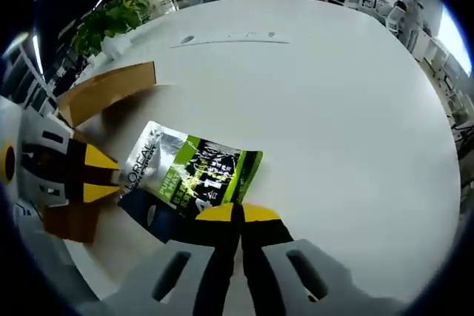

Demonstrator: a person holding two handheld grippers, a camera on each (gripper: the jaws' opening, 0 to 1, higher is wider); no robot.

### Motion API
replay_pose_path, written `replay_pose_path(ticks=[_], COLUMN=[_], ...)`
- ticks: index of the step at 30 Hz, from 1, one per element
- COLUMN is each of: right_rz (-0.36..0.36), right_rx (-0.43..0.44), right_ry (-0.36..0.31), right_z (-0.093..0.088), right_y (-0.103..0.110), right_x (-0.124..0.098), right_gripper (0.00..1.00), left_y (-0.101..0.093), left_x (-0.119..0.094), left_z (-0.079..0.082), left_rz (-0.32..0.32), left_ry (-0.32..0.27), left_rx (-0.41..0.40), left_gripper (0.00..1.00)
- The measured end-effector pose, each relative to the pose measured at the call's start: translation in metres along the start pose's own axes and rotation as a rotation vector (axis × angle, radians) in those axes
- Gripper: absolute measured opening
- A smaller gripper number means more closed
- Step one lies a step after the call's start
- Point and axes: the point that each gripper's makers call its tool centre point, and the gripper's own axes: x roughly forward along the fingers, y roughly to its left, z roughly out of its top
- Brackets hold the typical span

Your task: Operate the shoe box by opening the lid, removing the specified soft item, and placing it in the target area until the item is outside and the box remains undamaged.

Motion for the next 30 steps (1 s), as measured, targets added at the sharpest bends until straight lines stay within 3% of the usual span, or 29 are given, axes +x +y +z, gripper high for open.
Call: replay_pose_path(ticks=[8,18,30], right_rz=[-0.022,-0.034,0.016], right_rx=[-0.067,-0.092,-0.121], right_ry=[-0.015,-0.036,-0.121], right_z=[-0.001,0.0,0.012], right_y=[-0.005,-0.008,0.021], right_x=[-0.002,-0.018,-0.053], right_gripper=[0.07,0.17,0.28], left_y=[-0.001,0.005,0.009], left_x=[-0.018,-0.04,-0.073], left_z=[0.007,0.007,0.009], left_rz=[0.012,0.051,0.029], left_ry=[-0.081,-0.131,-0.256], left_rx=[-0.102,-0.158,-0.389], left_gripper=[0.14,0.18,0.22])
